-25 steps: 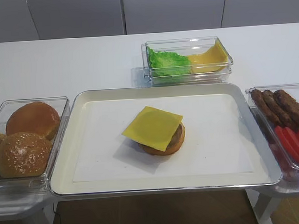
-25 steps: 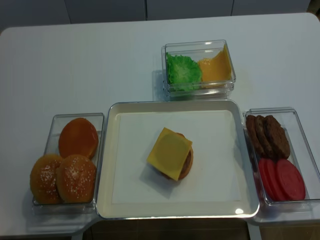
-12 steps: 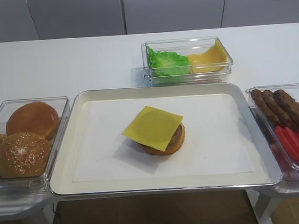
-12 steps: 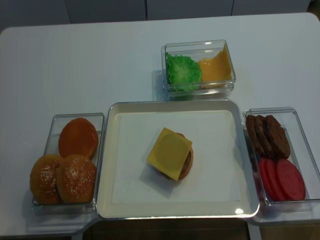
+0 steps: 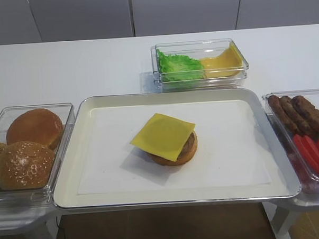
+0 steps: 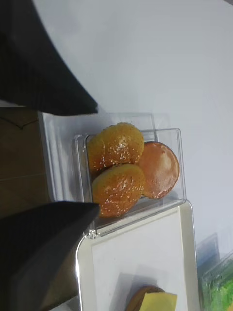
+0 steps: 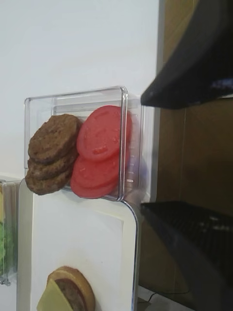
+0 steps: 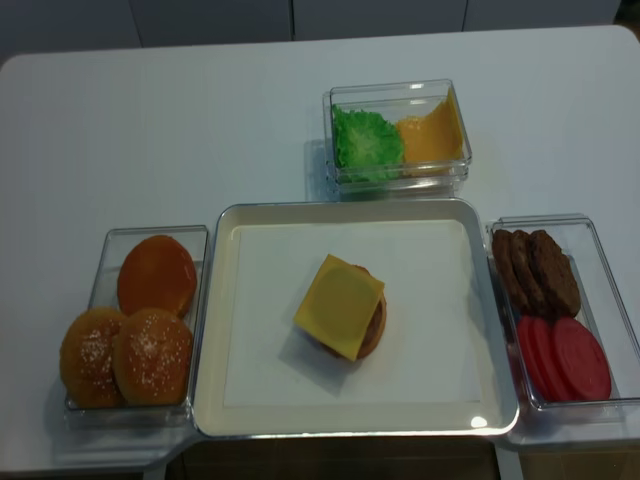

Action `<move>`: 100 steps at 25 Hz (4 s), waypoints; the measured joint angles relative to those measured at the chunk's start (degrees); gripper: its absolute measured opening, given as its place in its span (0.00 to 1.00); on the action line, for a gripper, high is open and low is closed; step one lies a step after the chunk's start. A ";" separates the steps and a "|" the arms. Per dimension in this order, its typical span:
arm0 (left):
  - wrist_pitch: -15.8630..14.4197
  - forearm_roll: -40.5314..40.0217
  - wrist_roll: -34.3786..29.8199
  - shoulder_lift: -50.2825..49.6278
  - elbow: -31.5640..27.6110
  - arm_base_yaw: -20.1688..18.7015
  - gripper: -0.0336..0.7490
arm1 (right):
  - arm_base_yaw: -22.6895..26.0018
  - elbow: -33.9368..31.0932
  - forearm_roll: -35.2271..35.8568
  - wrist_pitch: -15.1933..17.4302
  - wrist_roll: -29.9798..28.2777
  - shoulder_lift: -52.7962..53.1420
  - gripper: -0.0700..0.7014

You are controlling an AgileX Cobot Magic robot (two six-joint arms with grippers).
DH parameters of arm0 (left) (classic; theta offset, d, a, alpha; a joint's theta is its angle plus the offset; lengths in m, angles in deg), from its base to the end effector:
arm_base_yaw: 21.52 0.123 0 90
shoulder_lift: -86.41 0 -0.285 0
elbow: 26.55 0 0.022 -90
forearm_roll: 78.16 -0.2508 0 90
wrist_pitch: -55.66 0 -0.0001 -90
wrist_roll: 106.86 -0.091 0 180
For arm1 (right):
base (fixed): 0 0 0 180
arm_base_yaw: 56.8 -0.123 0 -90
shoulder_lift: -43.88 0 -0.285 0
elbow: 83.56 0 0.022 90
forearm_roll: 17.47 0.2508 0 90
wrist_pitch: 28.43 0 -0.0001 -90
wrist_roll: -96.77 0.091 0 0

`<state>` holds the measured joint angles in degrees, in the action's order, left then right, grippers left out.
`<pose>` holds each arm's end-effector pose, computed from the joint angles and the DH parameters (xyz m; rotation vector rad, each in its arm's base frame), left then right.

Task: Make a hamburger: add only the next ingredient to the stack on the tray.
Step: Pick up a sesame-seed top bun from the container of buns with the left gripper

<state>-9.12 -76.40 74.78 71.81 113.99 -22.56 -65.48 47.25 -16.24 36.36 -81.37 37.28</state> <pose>-0.0061 -0.0024 0.3159 -0.0074 2.0744 -0.0655 -0.0099 0.0003 0.2686 -0.1274 2.1034 0.1363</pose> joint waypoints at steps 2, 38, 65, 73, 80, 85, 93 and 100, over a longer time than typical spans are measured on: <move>0.00 0.00 0.00 -3.51 1.38 0.00 0.58 | 0.00 0.00 0.00 0.00 0.00 0.00 0.70; 0.87 19.73 -16.68 -60.11 12.47 20.14 0.58 | 0.00 0.00 0.00 0.00 0.10 0.00 0.70; -4.09 29.62 -41.50 -77.88 16.48 26.71 0.58 | 0.00 0.00 0.00 -0.21 0.02 0.00 0.63; -4.09 29.62 -42.27 -78.65 16.48 26.71 0.58 | 0.00 0.00 0.00 -0.21 -0.01 0.00 0.56; -4.22 29.73 -42.27 -79.54 16.48 26.71 0.58 | 0.00 0.00 0.00 -0.21 -0.11 0.00 0.55; -4.22 29.73 -42.27 -79.54 16.48 26.71 0.57 | 0.00 0.00 0.00 -0.21 -0.11 0.00 0.55; -4.49 28.95 -41.23 -79.54 16.60 26.71 0.56 | 0.00 0.00 0.00 -0.21 -0.11 0.00 0.55; -4.49 29.19 -41.23 -79.54 16.60 26.71 0.54 | 0.00 0.00 0.00 -0.21 -0.11 0.00 0.55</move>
<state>-13.61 -47.22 33.55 -7.72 130.59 4.15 -65.48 47.25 -16.24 36.15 -81.48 37.28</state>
